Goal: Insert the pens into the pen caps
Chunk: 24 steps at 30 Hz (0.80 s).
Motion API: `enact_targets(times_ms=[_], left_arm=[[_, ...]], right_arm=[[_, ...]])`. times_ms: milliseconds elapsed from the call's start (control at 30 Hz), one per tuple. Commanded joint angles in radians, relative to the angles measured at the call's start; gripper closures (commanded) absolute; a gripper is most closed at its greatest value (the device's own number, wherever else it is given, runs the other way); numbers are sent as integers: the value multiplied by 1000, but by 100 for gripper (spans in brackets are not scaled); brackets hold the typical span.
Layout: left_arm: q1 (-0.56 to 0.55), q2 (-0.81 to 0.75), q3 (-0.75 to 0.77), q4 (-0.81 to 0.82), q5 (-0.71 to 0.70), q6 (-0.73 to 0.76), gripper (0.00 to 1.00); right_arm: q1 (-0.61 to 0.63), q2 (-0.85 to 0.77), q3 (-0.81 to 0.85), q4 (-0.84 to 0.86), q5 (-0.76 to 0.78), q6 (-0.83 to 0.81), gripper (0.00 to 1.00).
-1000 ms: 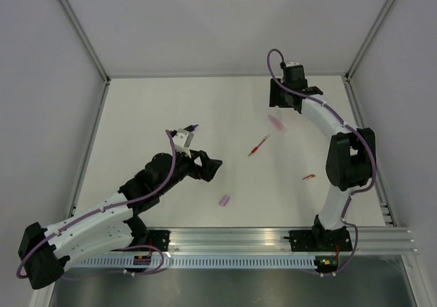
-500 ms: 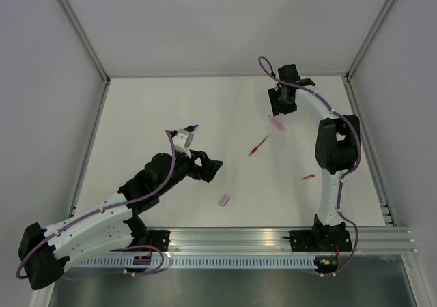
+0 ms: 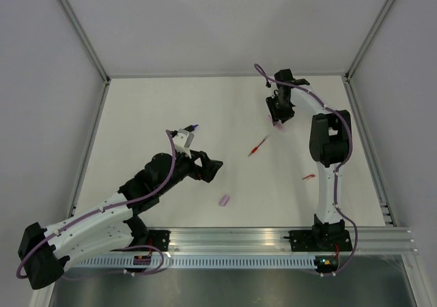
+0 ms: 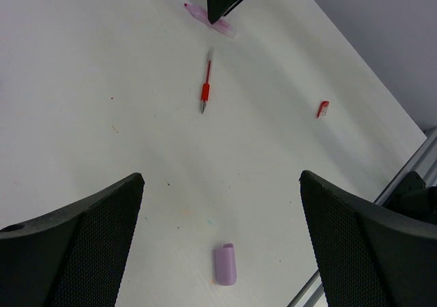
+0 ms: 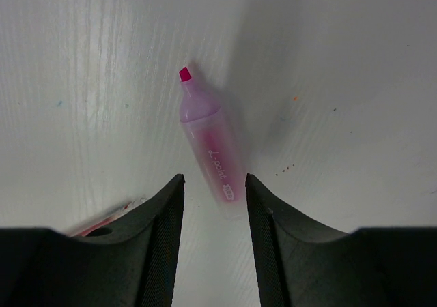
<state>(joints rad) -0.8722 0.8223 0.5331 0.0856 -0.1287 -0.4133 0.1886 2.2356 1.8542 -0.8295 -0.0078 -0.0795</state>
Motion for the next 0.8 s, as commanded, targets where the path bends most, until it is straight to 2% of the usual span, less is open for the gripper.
enact_targets(times_ms=[0, 367, 767], left_arm=[[-2, 3, 1, 45, 1, -13, 0], [-2, 1, -1, 46, 6, -13, 0], [-2, -8, -1, 46, 8, -16, 0]], right_arm=[[-2, 28, 45, -48, 0, -20, 53], [-14, 68, 59, -103, 35, -28, 55], [-12, 65, 27, -99, 115, -3, 68]])
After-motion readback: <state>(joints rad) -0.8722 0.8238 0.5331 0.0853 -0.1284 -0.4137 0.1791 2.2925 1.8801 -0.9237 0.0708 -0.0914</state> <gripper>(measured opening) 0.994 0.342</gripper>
